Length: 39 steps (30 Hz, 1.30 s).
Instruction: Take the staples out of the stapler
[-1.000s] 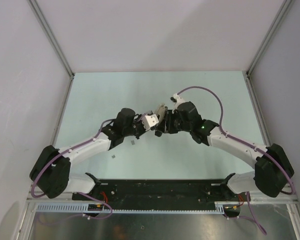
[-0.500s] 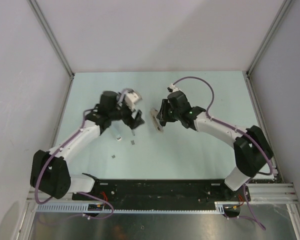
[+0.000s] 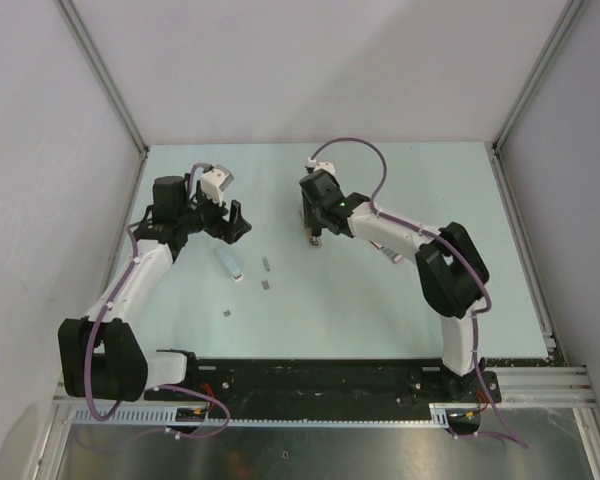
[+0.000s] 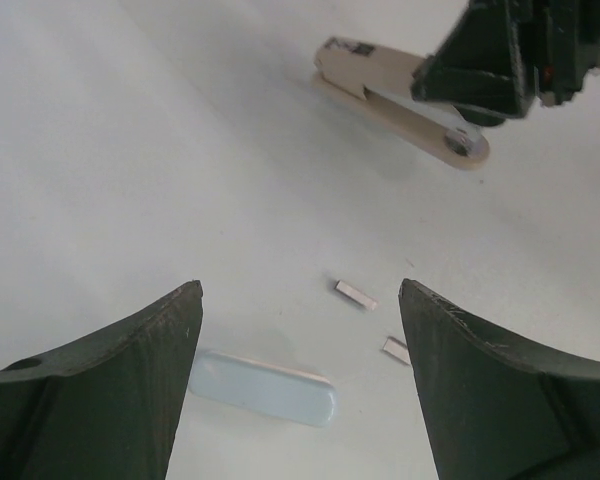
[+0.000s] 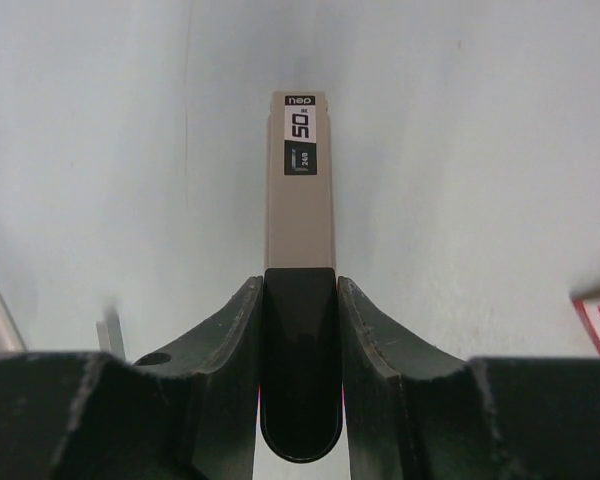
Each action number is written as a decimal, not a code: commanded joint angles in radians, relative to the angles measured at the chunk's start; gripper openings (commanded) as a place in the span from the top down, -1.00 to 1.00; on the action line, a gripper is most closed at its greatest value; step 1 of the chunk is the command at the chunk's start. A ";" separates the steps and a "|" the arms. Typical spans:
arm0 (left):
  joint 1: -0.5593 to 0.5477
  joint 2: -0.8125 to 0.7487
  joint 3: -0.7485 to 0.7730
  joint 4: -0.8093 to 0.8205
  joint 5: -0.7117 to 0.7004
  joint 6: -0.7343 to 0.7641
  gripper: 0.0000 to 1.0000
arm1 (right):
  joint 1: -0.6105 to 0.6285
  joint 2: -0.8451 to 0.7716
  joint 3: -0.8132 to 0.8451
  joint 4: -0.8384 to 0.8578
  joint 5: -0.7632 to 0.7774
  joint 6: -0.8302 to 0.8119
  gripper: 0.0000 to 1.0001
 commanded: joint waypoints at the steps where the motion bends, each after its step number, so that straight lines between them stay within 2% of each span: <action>1: 0.024 -0.045 -0.030 -0.040 0.032 -0.008 -0.68 | 0.027 0.090 0.160 0.042 0.125 -0.075 1.00; 7: 0.033 -0.061 -0.058 -0.068 0.032 0.019 -0.67 | 0.021 0.202 0.219 0.057 0.149 -0.080 1.00; 13: 0.035 -0.064 -0.063 -0.079 0.020 0.033 -0.66 | 0.021 0.246 0.227 0.044 0.126 -0.079 0.99; 14: 0.035 -0.064 -0.063 -0.079 0.022 0.031 -0.66 | 0.023 0.246 0.228 0.033 0.123 -0.077 0.87; 17: 0.036 -0.065 -0.059 -0.080 0.025 0.025 -0.66 | 0.025 0.207 0.200 0.017 0.119 -0.066 0.05; 19: 0.036 -0.068 -0.059 -0.082 0.023 0.024 -0.66 | 0.017 0.159 0.163 0.016 0.119 -0.060 -0.39; 21: 0.036 -0.074 -0.057 -0.087 0.020 0.027 -0.66 | 0.003 0.103 0.120 0.015 0.119 -0.054 -0.61; 23: 0.036 -0.082 -0.056 -0.097 0.014 0.034 -0.66 | -0.017 0.039 0.075 0.013 0.117 -0.047 -0.72; 27: 0.035 -0.101 -0.046 -0.118 0.002 0.047 -0.66 | -0.071 -0.066 -0.003 -0.035 0.153 -0.008 -0.78; 30: 0.036 -0.106 -0.038 -0.134 0.002 0.053 -0.66 | -0.130 -0.120 -0.052 -0.103 0.231 0.056 -0.73; 33: 0.035 -0.110 -0.027 -0.150 0.009 0.053 -0.67 | -0.201 -0.135 -0.076 -0.178 0.290 0.122 -0.69; 39: 0.035 -0.115 -0.017 -0.170 0.023 0.056 -0.67 | -0.280 -0.116 -0.096 -0.201 0.312 0.159 -0.63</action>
